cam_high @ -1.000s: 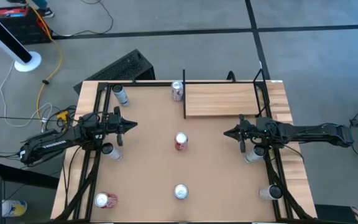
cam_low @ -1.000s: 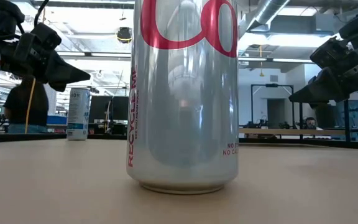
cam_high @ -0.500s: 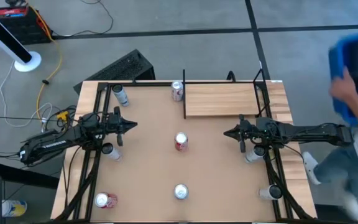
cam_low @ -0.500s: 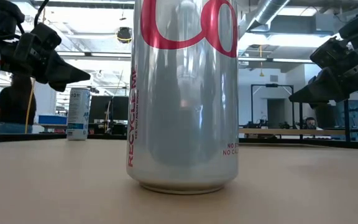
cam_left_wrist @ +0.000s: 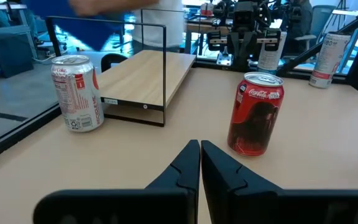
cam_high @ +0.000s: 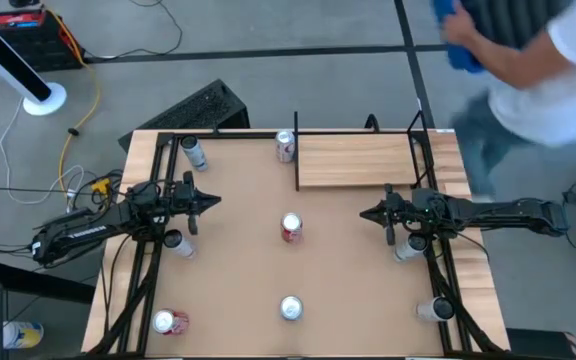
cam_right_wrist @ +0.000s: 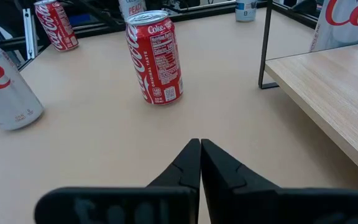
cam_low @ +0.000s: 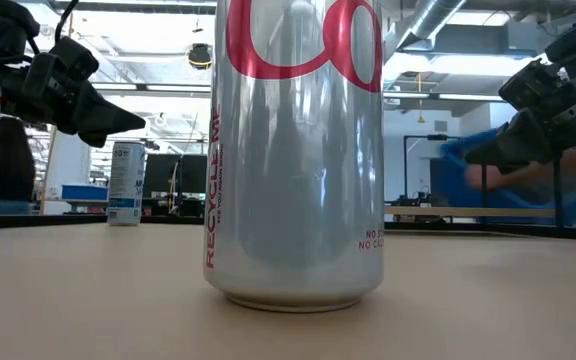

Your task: Place canned beverage on shelf

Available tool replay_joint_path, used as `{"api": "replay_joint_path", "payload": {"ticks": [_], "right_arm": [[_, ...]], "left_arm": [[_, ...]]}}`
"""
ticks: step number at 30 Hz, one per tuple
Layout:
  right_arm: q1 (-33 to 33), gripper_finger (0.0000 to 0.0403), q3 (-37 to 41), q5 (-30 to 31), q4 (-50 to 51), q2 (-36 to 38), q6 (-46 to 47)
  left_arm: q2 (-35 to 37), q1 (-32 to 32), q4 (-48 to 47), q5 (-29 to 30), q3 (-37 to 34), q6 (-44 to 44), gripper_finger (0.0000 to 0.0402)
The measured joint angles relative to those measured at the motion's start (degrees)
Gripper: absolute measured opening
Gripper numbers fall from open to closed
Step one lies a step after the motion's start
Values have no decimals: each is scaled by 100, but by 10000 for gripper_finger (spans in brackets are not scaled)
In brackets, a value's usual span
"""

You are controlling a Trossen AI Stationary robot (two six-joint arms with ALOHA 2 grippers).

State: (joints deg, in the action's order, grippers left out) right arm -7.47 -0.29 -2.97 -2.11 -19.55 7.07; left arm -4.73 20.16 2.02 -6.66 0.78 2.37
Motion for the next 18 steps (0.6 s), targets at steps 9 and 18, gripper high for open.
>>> {"api": "replay_joint_path", "payload": {"ticks": [9,18], "right_arm": [[-1,38,0,-2,-2,1,2],[-1,38,1,-2,-2,0,2]], "left_arm": [[-2,2,0,-2,-2,0,0],[-2,0,9,-73,0,588,0]]}}
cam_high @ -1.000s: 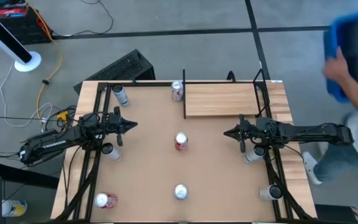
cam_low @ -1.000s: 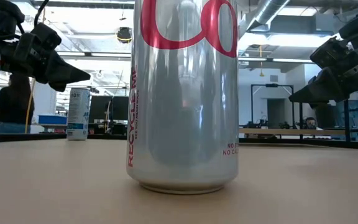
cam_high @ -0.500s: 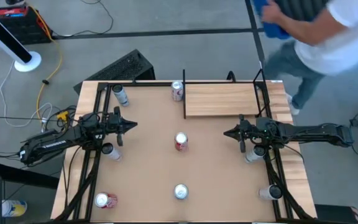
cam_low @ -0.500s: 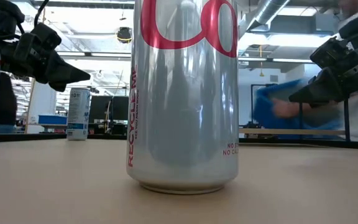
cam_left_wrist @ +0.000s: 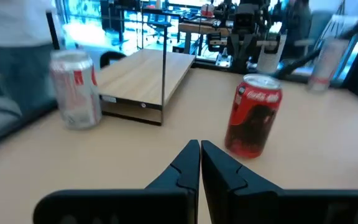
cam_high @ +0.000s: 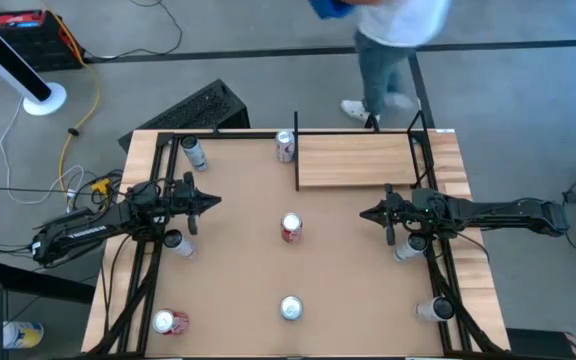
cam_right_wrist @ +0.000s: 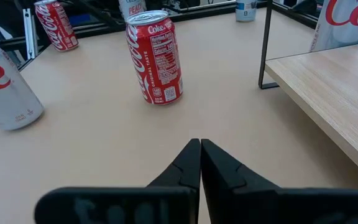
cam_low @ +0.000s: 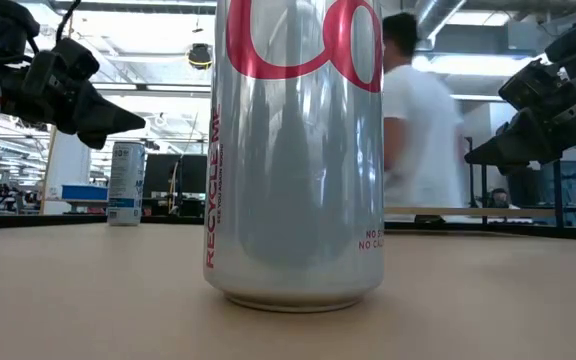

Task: Place canned beverage on shelf
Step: Put the bottom blue soda can on the shelf

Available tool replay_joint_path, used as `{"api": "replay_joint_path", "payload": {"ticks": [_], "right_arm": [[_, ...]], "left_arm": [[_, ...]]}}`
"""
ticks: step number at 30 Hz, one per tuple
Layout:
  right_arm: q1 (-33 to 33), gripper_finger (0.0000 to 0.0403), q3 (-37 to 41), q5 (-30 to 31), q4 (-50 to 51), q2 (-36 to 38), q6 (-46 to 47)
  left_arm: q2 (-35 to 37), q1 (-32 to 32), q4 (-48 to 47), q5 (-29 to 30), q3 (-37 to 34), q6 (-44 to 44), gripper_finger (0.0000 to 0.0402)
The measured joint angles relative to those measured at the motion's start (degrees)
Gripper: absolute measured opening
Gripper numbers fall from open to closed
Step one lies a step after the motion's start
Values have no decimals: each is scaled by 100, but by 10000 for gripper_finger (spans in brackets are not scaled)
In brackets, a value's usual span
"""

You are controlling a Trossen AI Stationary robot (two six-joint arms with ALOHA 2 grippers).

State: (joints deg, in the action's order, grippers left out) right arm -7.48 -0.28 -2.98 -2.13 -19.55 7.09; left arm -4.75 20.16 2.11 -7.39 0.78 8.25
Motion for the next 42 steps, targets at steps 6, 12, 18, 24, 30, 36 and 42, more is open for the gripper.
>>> {"api": "replay_joint_path", "payload": {"ticks": [6,12,18,24,30,36,42], "right_arm": [[-18,38,0,2,0,2,-1444],[-3,38,-2,4,-2,1,-2352],[-1,38,-2,0,-28,0,-2352],[-3,38,-45,4,-807,0,-2358],[-3,38,-723,578,-1389,-4,-2160],[-5,39,-1765,938,-908,-492,-1696],[-3,49,-3190,1088,777,-1388,-923]], "left_arm": [[0,0,6,-13,-1,1619,0],[2,0,-21,166,-2,1928,0],[0,2,-22,435,-1,1762,0],[1,1,-15,885,0,1456,0],[0,2,-8,1438,0,1193,0],[2,2,39,1753,0,849,0],[2,0,379,1752,0,390,0]]}}
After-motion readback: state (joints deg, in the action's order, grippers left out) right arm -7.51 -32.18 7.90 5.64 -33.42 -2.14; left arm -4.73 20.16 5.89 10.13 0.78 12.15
